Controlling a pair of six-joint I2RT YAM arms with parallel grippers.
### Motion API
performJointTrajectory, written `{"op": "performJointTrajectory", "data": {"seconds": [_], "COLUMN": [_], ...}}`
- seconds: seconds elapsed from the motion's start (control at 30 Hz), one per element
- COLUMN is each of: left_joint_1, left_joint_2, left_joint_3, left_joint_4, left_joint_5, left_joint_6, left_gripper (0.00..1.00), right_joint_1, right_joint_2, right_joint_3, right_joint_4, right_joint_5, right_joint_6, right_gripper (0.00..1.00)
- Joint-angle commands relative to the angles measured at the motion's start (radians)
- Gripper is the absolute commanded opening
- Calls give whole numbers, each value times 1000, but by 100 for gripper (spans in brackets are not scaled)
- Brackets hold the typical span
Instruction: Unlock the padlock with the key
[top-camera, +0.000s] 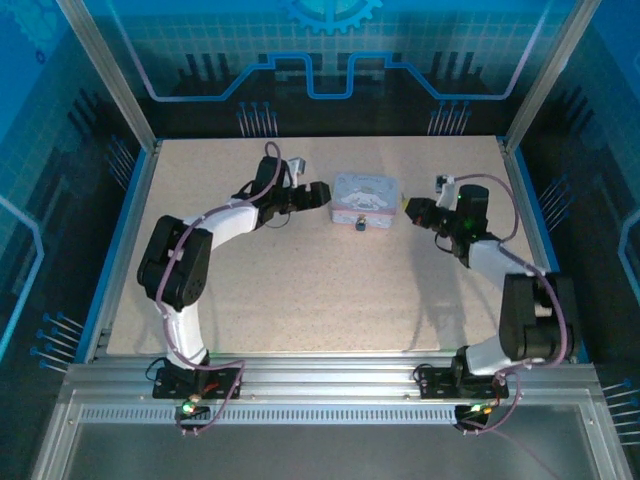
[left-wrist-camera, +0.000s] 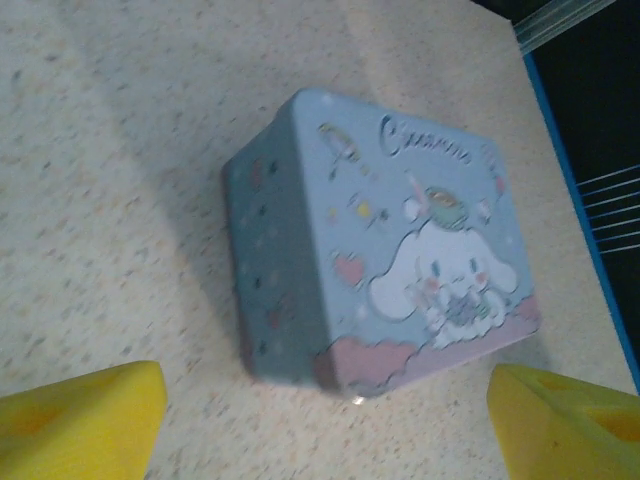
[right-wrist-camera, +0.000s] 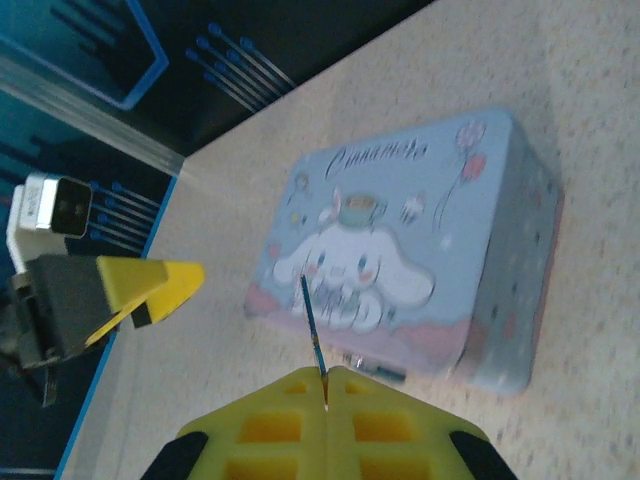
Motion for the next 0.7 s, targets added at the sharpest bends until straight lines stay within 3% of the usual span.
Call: {"op": "performJointTrajectory", "data": {"seconds": [0.0,0.37,0.67], "left_joint_1": [-10,-27,-36], "left_joint_2": [76,181,214], "left_joint_3": [76,184,214], "left_joint_4": [-44,-87,-96], "left_joint_5": [53,58,72], "left_joint_6": [-14,-18,-21], "left_gripper": [85,85,85], "right_joint_1": [-12,-11,2], "right_joint_2": [120,401,496], "right_joint_3": [77,201,215], "right_joint_4": [167,384,452], "right_joint_5": [-65,-59,-66], "right_joint_6": [50,137,167], "right_gripper": [0,0,0]}}
